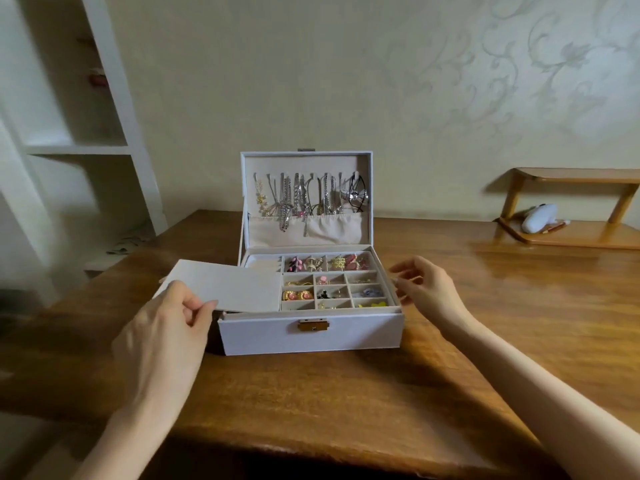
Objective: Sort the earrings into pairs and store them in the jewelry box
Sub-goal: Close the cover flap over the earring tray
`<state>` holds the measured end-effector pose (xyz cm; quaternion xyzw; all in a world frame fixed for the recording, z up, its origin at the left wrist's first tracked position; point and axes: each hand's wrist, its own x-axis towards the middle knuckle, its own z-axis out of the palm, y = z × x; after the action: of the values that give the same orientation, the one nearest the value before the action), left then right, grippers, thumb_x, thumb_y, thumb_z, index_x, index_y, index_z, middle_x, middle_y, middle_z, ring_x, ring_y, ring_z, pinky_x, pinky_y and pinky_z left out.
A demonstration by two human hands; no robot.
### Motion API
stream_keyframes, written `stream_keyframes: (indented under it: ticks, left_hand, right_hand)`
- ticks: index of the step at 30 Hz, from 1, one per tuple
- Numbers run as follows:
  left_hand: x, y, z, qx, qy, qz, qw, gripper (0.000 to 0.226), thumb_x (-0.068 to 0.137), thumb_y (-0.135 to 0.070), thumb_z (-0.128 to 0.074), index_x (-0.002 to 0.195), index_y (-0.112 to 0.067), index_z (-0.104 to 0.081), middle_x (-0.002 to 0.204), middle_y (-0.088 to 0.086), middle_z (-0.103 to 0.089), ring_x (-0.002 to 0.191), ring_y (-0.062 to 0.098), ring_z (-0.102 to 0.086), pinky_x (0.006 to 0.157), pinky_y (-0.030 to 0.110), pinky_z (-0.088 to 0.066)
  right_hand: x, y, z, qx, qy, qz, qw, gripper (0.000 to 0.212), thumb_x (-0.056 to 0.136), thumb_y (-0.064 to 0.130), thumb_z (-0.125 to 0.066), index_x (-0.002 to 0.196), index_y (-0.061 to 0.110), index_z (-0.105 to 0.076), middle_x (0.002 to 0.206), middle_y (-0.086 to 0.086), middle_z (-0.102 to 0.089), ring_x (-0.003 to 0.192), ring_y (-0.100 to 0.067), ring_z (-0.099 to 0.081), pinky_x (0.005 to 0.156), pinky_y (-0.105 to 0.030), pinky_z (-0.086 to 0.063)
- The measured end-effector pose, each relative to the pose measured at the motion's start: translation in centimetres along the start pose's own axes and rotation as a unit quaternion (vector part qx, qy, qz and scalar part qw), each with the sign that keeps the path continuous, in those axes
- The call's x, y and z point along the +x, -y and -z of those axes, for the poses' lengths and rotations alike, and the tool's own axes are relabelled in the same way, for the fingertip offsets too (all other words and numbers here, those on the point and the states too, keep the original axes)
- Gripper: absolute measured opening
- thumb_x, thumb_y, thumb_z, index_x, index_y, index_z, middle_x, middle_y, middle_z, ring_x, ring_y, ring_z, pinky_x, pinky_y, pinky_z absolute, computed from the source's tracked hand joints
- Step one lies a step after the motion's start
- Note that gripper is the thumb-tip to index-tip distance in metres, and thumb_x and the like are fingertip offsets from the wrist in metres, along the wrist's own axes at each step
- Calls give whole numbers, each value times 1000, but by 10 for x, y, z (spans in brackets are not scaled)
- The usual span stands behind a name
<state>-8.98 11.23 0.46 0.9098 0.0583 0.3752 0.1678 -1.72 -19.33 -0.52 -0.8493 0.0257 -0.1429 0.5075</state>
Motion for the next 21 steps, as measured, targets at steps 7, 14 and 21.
stream_keyframes:
  ticks: [7, 14, 21]
  left_hand:
    - [-31, 9, -14, -51, 75, 132, 987, 41, 89, -38, -52, 123, -14, -55, 92, 0, -63, 64, 8, -49, 44, 18, -34]
    - [-43, -20, -25, -145, 80, -9, 986, 68, 81, -11, -66, 142, -15, -38, 94, 0, -47, 51, 0, -44, 35, 5, -30]
    - [-36, -34, -41, -170, 90, -116, 974, 61, 77, -6, -71, 131, -27, -52, 101, -11, -35, 77, 7, -52, 47, 0, -36]
  right_hand:
    - [-6, -8, 4, 274, 34, -170, 946, 18, 93, 2, -49, 104, 7, -63, 78, -14, -59, 64, -21, -57, 54, -26, -51]
    - [-12, -11, 9, 275, 54, -157, 947, 23, 93, 6, -50, 105, 15, -67, 83, -11, -62, 70, -21, -57, 61, -29, -49]
    - [-10, -5, 11, 285, 56, -104, 951, 22, 94, 26, -53, 107, 19, -68, 76, -3, -59, 61, -13, -51, 56, -25, -40]
